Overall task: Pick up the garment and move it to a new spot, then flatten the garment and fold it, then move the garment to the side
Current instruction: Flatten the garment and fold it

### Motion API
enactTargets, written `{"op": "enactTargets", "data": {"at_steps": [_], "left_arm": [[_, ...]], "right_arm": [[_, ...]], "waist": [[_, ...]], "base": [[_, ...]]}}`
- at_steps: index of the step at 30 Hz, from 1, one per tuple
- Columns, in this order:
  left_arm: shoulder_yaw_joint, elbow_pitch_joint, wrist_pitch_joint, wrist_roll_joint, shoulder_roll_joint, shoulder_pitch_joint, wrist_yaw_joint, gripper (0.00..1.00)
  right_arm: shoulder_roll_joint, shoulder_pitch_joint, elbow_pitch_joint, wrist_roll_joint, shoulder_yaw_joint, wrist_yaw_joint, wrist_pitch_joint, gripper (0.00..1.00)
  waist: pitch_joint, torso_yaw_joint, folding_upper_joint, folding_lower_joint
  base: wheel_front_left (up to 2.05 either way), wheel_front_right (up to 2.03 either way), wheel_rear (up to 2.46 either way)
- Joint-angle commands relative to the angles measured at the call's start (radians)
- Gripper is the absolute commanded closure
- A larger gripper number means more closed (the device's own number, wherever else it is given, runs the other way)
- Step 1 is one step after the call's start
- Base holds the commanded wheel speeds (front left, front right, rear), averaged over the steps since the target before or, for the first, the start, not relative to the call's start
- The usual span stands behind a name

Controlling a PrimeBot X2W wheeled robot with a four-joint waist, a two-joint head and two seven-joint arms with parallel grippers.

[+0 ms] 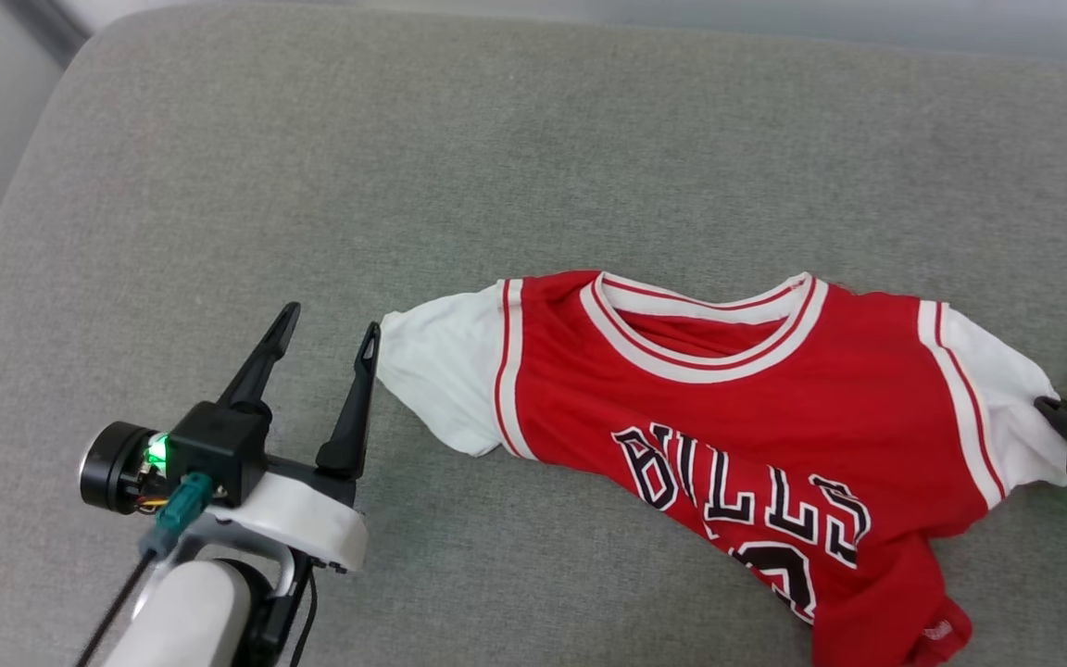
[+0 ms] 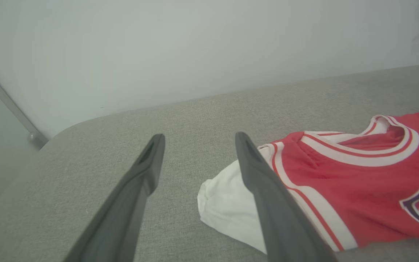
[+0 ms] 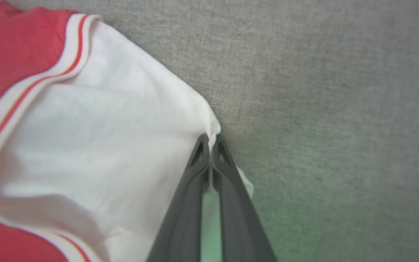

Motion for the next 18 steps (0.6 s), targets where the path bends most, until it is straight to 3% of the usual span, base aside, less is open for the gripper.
{"op": "enactTargets", "data": {"at_steps": [1, 4, 10, 14, 18], "left_arm": [[0.004, 0.013, 0.029, -0.016, 0.011, -0.013, -0.008, 0.00], [0.004, 0.031, 0.085, -0.031, 0.028, -0.025, -0.022, 0.00], [-0.004, 0.096, 0.321, -0.104, 0.079, -0.089, -0.076, 0.00], [-0.021, 0.135, 0.518, -0.150, 0.128, -0.157, -0.121, 0.00], [-0.027, 0.156, 0.596, -0.153, 0.151, -0.201, -0.129, 0.00]], "right_arm": [[-0.003, 0.064, 0.021, 0.006, 0.016, -0.001, 0.004, 1.00], [-0.023, 0.063, -0.009, 0.026, 0.006, -0.001, -0.012, 1.00], [-0.065, 0.080, -0.150, 0.074, -0.015, 0.000, -0.023, 1.00], [-0.054, 0.085, -0.257, 0.087, -0.020, 0.000, -0.008, 1.00], [-0.035, 0.078, -0.302, 0.081, -0.011, 0.000, -0.003, 1.00]], "waist": [[-0.020, -0.025, -0.0001, 0.0000], [-0.030, -0.046, -0.0001, 0.0000], [-0.033, -0.114, -0.0001, 0.0000], [-0.004, -0.162, -0.0001, 0.0000], [0.014, -0.183, -0.0001, 0.0000]], "base": [[0.00, 0.00, 0.00], [0.00, 0.00, 0.00], [0.00, 0.00, 0.00], [0.00, 0.00, 0.00], [0.00, 0.00, 0.00]]}}
